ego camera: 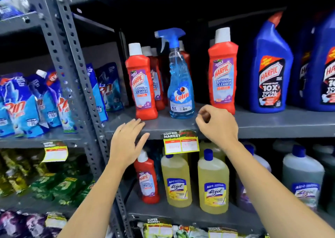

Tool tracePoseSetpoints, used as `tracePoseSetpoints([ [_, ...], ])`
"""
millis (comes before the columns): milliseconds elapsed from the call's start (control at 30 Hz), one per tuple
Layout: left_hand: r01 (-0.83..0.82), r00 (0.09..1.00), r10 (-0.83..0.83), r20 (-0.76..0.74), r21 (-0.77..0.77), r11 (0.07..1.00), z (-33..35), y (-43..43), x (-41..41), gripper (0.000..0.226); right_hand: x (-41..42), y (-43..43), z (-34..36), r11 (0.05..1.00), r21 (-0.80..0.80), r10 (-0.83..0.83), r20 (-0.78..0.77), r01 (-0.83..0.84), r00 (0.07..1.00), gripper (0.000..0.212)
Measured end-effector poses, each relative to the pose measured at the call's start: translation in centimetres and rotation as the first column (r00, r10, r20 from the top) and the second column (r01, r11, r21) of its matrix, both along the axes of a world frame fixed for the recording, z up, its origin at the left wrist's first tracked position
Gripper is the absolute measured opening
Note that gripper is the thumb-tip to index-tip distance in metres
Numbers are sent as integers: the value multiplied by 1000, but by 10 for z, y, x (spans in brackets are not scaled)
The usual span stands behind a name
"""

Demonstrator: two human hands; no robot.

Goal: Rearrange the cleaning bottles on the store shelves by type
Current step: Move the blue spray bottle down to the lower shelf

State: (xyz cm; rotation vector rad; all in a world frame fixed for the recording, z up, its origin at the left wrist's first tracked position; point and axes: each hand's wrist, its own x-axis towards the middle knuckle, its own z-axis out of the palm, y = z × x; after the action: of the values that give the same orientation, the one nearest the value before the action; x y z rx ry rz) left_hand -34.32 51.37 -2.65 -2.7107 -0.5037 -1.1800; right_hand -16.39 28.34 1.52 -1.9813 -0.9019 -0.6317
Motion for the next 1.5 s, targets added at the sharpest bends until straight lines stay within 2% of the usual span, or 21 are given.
tracePoseSetpoints([
  [200, 39, 998, -40, 41, 33, 999, 1, 26, -3, 61, -6, 6, 2, 995, 44, -91, -81, 95, 993, 6],
  [400, 87, 985, -87, 146, 10, 996, -8, 29, 5, 53, -8, 19, 28, 991, 86, -86, -152, 99, 985, 7],
  [500, 94, 975, -98, 202, 27, 995, -10, 29, 6, 53, -8, 41, 56, 987, 142, -54, -116, 70, 992, 32],
  [600, 87, 975, -94, 201, 42, 995, -10, 29, 5, 54, -9, 66, 78, 988, 119, -88, -128, 103, 988, 69],
  [667, 82, 977, -86, 193, 27, 996, -10, 29, 5, 55, -6, 81, 86, 988, 91, -101, -208, 122, 973, 92],
  [733, 78, 979, -79, 189, 14, 997, -10, 28, 5, 56, -2, 91, 89, 990, 90, -73, -313, 106, 947, 106],
  [767, 80, 979, -81, 190, 10, 997, -10, 28, 5, 56, 0, 95, 88, 990, 109, -43, -367, 88, 929, 106],
  [867, 89, 978, -86, 188, -5, 996, -9, 27, 4, 56, 4, 99, 85, 979, 200, 52, -461, 46, 886, 84],
  [1033, 95, 976, -92, 196, -1, 996, -8, 24, 2, 55, -3, 92, 80, 964, 259, 32, -357, 66, 934, 75],
  [1100, 94, 976, -93, 195, 2, 996, -8, 24, 3, 55, -11, 86, 81, 951, 305, 60, -329, 46, 942, 78],
  [1167, 97, 975, -96, 199, 6, 995, -9, 23, 3, 55, -21, 78, 84, 927, 375, 113, -306, 10, 945, 95],
  [1200, 94, 974, -94, 206, 11, 995, -9, 23, 3, 55, -28, 72, 86, 914, 406, 149, -295, -18, 944, 96],
  [1367, 69, 979, -75, 191, 36, 997, -12, 24, 6, 57, -106, 21, 67, 852, 454, 395, -227, -262, 890, 48],
  [1500, 73, 977, -82, 199, 53, 996, -14, 25, 8, 54, -156, -15, -8, 830, 458, 493, -338, -317, 802, 35],
])
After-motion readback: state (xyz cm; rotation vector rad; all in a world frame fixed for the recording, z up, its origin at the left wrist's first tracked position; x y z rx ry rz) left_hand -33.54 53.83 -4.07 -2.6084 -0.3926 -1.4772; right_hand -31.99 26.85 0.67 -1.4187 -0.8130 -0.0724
